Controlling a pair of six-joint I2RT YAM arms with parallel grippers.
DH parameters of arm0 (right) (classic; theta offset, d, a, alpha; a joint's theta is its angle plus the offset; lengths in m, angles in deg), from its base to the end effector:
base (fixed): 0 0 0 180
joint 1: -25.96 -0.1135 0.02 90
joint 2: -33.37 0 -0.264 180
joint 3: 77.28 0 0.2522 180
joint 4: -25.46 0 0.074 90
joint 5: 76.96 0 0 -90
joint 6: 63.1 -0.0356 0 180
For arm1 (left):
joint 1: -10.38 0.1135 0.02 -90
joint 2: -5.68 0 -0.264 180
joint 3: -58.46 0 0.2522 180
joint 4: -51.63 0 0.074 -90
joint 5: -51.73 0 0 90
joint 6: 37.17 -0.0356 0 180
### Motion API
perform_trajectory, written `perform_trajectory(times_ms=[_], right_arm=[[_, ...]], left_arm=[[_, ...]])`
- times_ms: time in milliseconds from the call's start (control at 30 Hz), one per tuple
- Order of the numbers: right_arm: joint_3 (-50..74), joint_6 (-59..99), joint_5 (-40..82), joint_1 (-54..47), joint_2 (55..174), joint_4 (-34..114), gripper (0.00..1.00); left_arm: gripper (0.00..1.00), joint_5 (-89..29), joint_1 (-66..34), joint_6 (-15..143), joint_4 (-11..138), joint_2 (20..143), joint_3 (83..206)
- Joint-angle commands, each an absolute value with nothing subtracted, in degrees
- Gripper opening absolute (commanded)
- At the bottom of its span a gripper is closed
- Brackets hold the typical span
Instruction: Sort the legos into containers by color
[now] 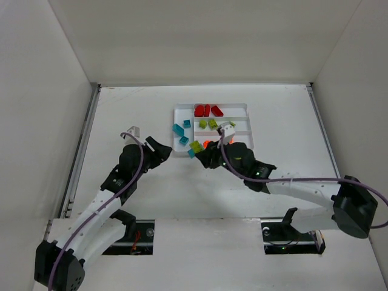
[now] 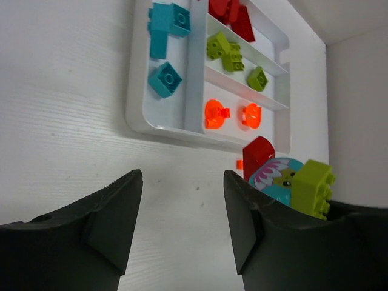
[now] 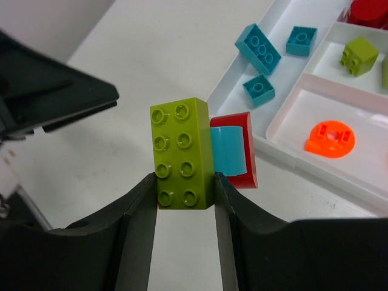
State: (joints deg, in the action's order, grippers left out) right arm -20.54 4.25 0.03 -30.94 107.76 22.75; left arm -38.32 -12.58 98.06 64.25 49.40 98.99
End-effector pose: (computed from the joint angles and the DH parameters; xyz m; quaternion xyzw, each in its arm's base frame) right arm 0.1674 0.2422 0.2633 -0.1661 0.7733 0.3182 0.5227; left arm 0.1717 -0.0727 0.2521 -0.1543 0.7826 -0.3378 0.4997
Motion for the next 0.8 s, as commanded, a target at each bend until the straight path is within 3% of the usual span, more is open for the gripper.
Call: perform_trajectory(times_ms=[0, 333, 767], right_arm=[[-25.1, -8.94, 12.58, -25.43, 103.78, 15.24, 0.22], [-32.67, -27.84, 26.66, -11.26, 101.66, 2.49, 0.22], [-34.6, -40.85, 32.81, -5.02, 104.82, -6.73, 0.22]], left_arm=[[0.54, -38.7, -16.98, 101.43, 57.94, 49.01, 99.56], [0.59, -45.56, -34.3, 102.14, 41.94, 55.5, 99.11], [0.62, -45.91, -36.16, 102.05, 31.22, 62.63, 98.68]])
